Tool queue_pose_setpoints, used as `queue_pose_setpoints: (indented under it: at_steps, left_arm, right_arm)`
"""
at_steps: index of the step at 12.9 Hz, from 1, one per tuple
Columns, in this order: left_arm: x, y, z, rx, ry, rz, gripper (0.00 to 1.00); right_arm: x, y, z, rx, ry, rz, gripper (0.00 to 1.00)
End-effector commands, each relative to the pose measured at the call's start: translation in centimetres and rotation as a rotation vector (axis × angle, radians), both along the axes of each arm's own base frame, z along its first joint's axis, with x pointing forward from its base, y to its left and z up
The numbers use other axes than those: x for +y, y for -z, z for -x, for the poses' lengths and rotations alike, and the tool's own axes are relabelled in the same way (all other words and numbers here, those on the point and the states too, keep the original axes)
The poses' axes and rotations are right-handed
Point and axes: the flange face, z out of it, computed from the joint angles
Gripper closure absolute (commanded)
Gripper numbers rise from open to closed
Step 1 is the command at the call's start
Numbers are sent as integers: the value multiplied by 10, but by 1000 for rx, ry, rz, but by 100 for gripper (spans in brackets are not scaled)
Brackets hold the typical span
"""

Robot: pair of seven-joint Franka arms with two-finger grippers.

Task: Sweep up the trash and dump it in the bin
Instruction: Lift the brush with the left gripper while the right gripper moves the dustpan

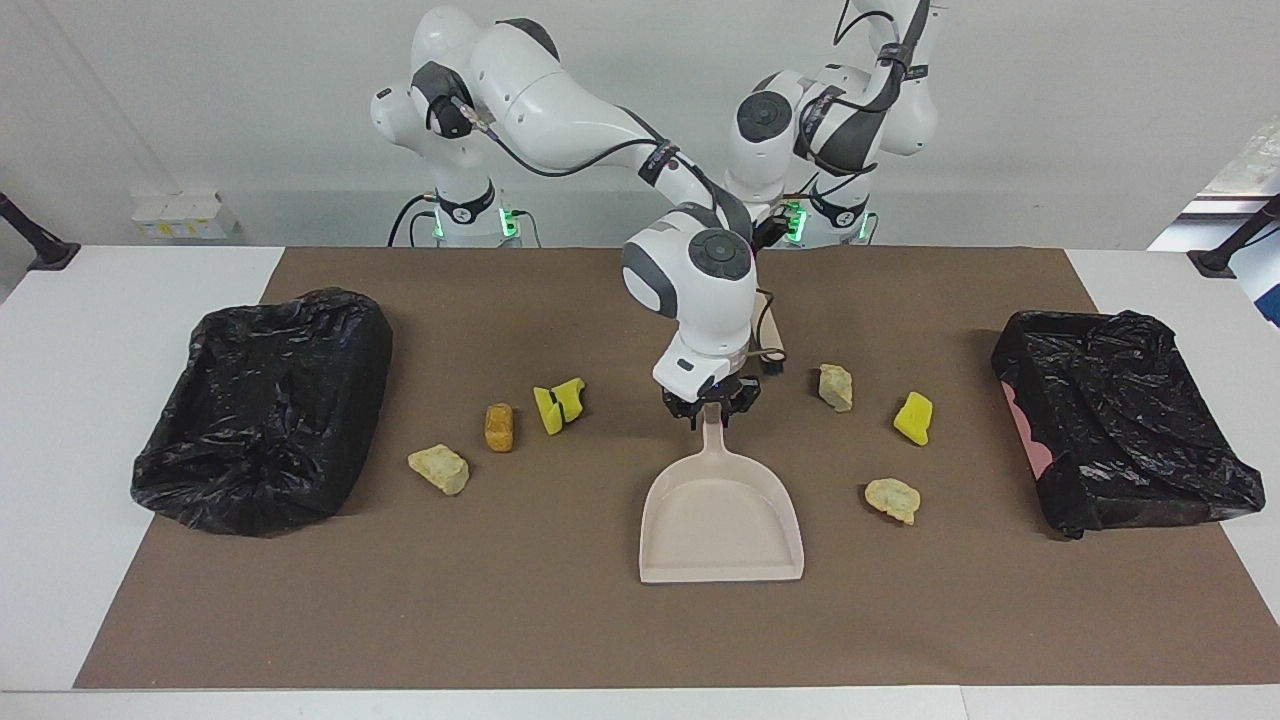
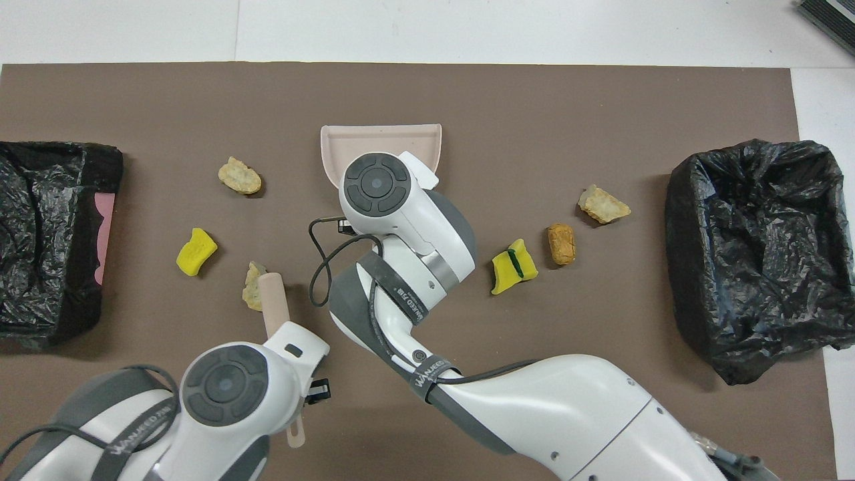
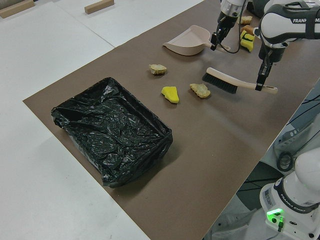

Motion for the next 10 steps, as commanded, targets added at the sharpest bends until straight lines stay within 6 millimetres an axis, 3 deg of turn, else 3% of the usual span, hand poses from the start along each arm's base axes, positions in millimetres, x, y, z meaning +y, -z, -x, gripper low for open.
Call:
queue_pose_setpoints:
  at_steps: [1, 3, 5, 7, 10]
  left_arm:
    - [50, -1, -25, -20, -102, -43, 100]
    - [108, 3, -50, -39, -173, -91, 100]
    - [150, 7, -62, -37, -177, -80, 100]
    - [166, 9, -68, -65, -177, -60, 100]
    - [165, 38, -84, -47, -132, -54, 100]
  right_arm:
    - [-4, 0, -3, -15, 23, -12, 100]
    - [-15, -26, -7, -30, 42, -27, 100]
    - [-23, -46, -4, -33, -18, -15, 100]
    - [-28, -63, 2, -28, -90, 4, 100]
    - [-65, -95, -1, -7, -279, 49, 100]
